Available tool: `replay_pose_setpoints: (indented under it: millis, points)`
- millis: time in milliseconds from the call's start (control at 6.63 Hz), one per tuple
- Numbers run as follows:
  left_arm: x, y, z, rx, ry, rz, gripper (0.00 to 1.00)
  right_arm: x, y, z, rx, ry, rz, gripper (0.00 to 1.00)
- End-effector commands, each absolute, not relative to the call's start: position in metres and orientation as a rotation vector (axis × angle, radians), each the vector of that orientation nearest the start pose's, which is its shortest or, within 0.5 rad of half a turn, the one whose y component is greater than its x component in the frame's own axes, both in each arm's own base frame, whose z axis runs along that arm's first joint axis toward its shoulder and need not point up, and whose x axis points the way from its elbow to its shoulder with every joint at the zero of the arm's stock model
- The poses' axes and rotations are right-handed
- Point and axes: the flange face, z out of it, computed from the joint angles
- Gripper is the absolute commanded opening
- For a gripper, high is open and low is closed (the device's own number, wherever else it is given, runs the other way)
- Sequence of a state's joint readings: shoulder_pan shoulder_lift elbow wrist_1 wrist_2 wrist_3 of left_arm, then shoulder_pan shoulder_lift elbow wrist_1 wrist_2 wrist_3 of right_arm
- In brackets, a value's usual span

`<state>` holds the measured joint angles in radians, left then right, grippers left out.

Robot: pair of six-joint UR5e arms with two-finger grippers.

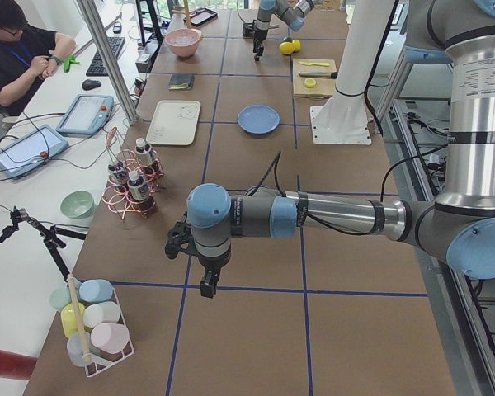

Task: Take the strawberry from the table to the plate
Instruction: 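Reach the right gripper down to the red strawberry and grasp it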

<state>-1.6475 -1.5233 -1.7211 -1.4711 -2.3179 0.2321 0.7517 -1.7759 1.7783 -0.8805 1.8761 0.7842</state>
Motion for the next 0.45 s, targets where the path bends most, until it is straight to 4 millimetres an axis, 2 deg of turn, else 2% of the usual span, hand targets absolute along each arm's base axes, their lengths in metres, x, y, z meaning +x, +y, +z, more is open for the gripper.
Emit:
replay_pose_setpoints:
  millis: [0,151,302]
  points:
    - [-0.1014,-0.4633,0.6197,0.117,0.739,0.15,1.0,-0.2533,-0.3784,0.5893,0.266,-0.694,-0.138,0.69]
    - [-0.1014,-0.4626,0.6204,0.115,0.739,0.149,1.0,-0.2533,-0.3784,0.5895,0.265,-0.693,-0.138,0.31]
    - [-0.1014,-0.4626,0.6204,0.115,0.739,0.149,1.0,-0.2534,-0.3783,0.5885,0.265,-0.696,-0.136,0.0]
